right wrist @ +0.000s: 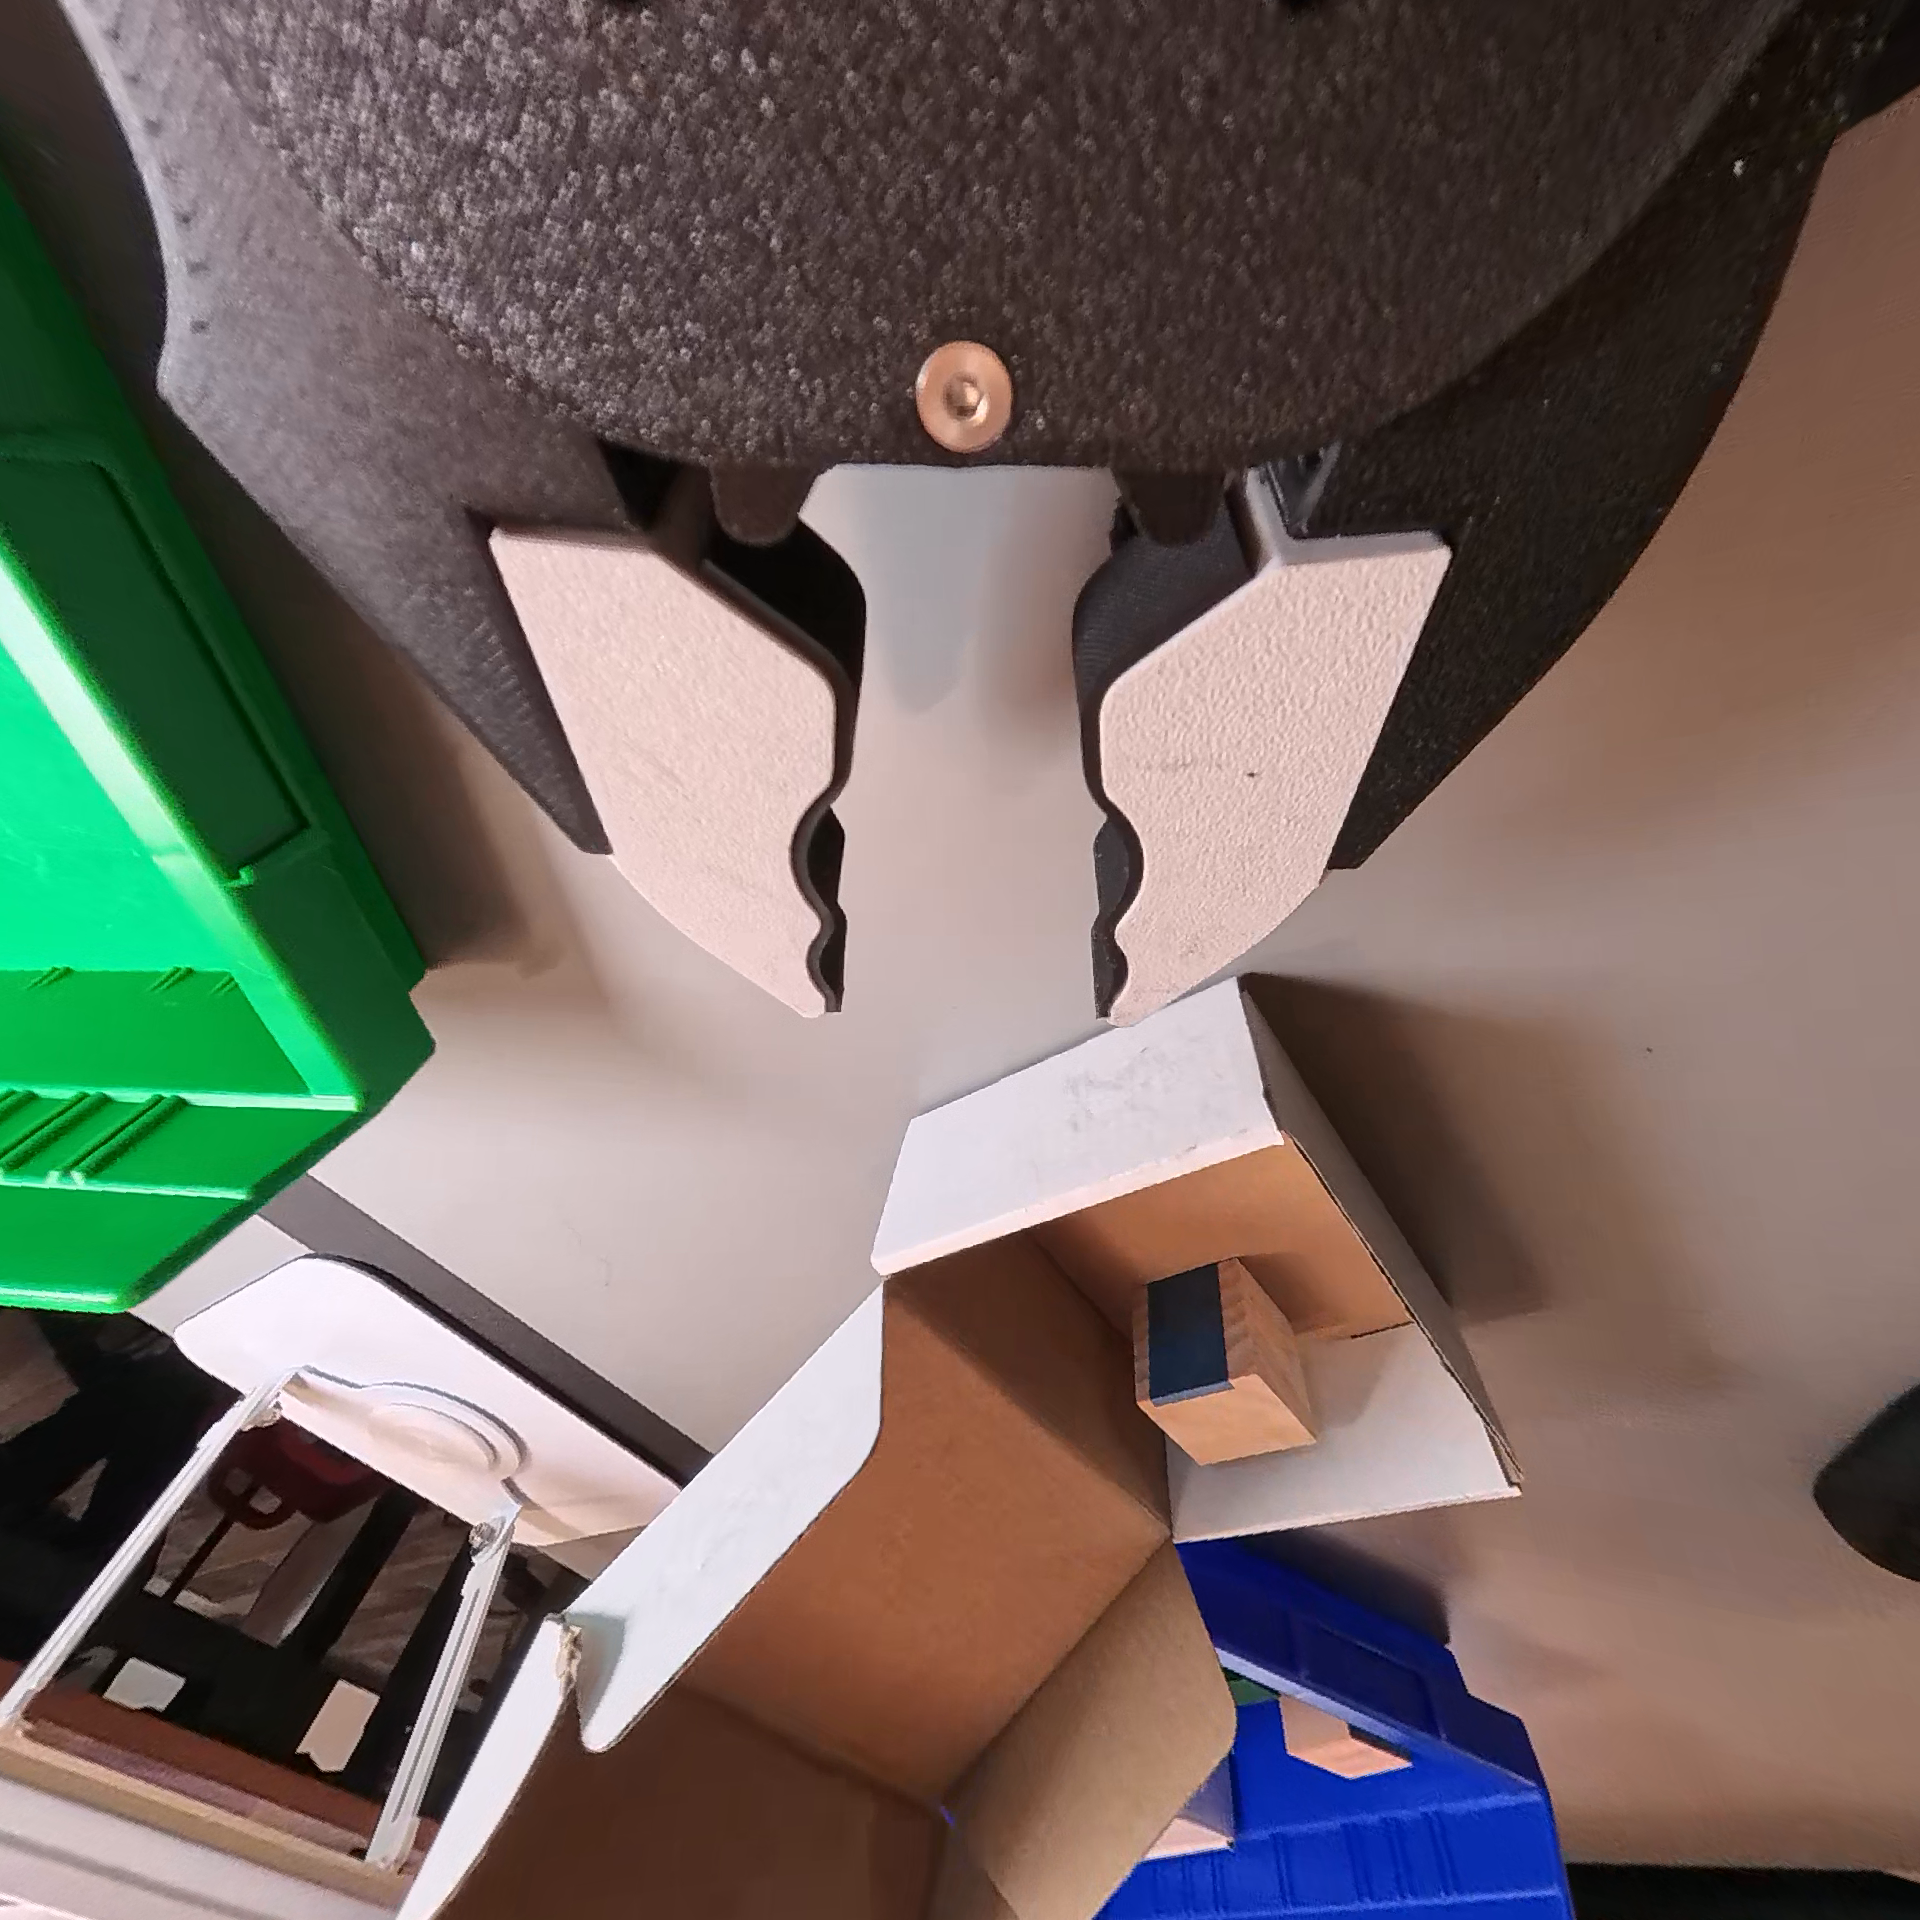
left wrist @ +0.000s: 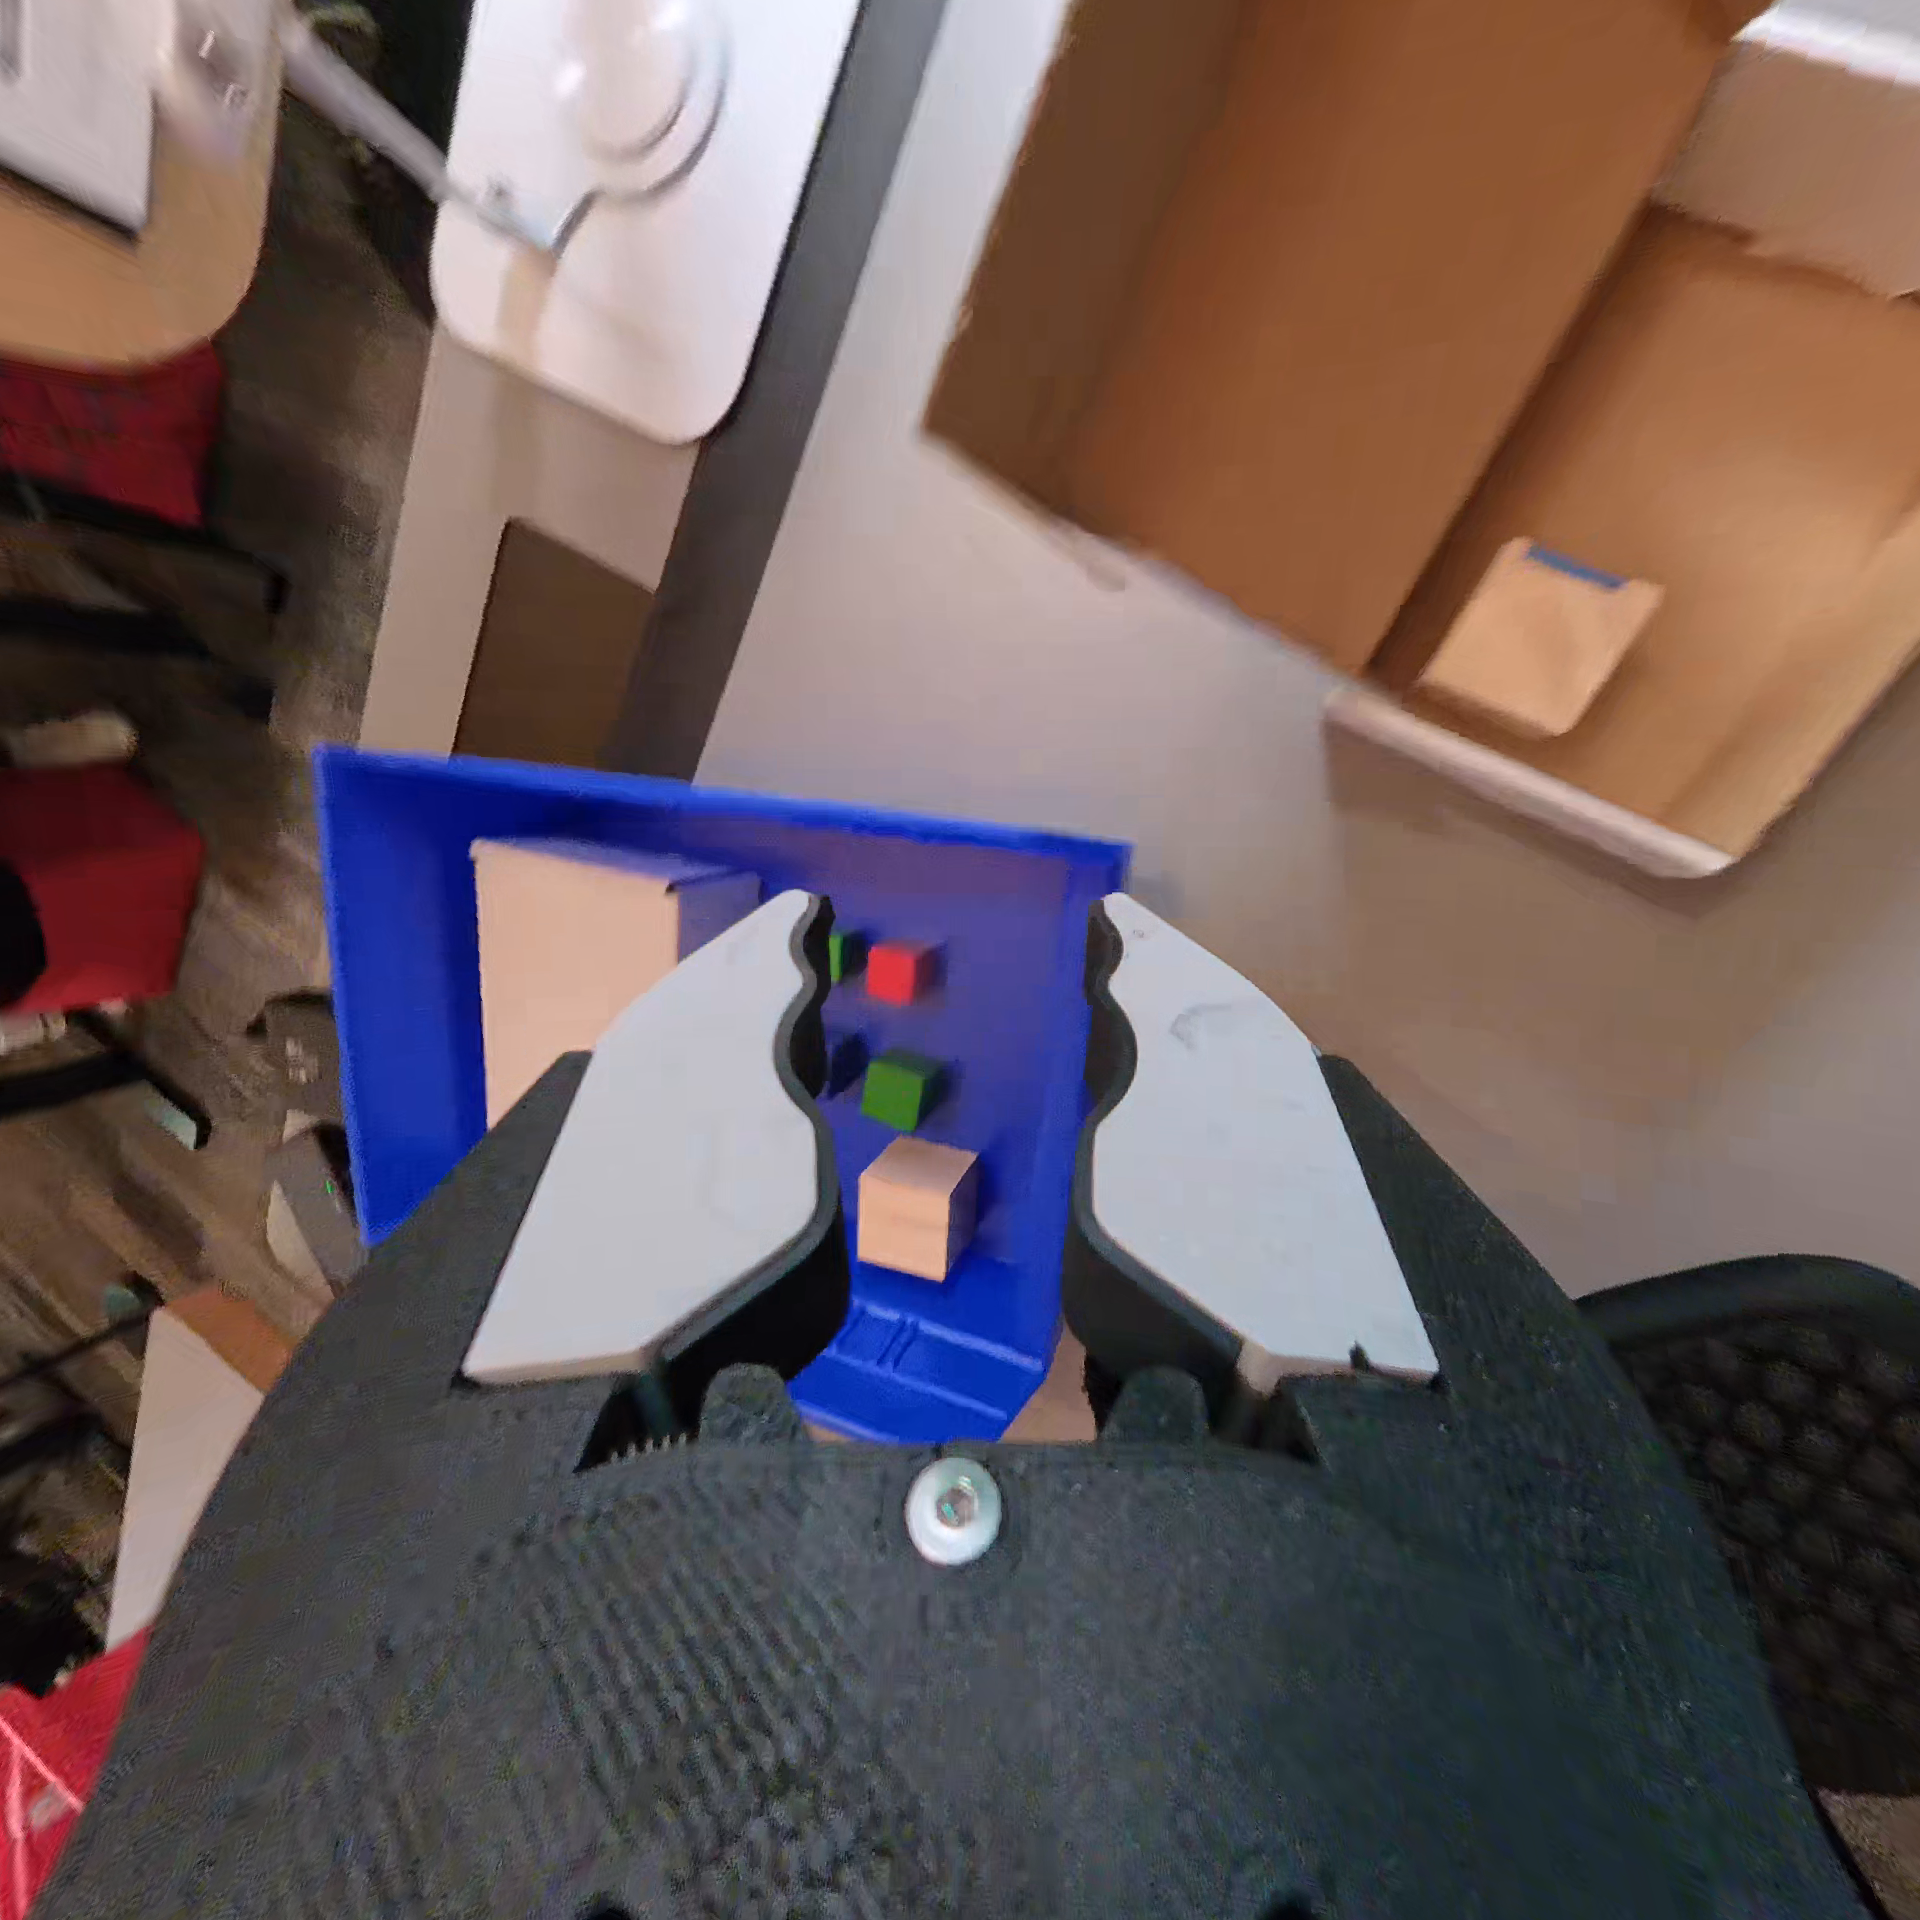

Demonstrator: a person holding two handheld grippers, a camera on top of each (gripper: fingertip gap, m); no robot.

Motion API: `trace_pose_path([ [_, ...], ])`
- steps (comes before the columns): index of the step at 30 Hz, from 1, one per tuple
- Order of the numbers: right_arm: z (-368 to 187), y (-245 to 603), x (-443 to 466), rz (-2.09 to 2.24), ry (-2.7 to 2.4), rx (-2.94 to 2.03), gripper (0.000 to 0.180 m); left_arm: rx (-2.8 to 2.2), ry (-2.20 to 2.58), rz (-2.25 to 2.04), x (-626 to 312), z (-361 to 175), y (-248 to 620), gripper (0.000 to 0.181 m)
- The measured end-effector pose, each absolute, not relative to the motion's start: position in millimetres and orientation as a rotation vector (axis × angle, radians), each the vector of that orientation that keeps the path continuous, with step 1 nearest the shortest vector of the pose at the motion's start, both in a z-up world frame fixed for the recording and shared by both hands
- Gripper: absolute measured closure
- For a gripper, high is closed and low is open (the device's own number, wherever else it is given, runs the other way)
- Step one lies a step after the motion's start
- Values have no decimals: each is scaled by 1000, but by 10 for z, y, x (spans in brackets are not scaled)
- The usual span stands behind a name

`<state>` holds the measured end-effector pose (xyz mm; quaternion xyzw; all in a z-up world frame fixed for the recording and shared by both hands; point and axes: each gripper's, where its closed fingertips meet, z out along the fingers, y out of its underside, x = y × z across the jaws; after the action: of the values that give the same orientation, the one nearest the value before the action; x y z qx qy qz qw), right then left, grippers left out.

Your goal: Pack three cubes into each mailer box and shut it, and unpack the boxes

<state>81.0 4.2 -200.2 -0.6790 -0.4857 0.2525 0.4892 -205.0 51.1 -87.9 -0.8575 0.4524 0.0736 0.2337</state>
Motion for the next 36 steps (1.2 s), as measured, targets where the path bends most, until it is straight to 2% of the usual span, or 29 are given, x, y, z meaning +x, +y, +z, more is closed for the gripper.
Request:
trace_pose_path([
  [1,-2007,39,804,613,-1183,-1651,134,-2368,1205,218,-2193,-893,526,136],
  [11,-2049,23,764,618,-1192,-1660,134,-2512,943,250,-3156,-1227,551,133],
  [19,-2067,24,765,618,-1195,-1666,134,-2620,928,232,-3604,-1631,587,126],
  [33,-2108,35,769,618,-1193,-1683,134,-2675,1186,90,-3383,-2215,610,127],
  [36,-2115,38,771,618,-1193,-1687,134,-2688,1225,87,-3321,-2297,622,131],
])
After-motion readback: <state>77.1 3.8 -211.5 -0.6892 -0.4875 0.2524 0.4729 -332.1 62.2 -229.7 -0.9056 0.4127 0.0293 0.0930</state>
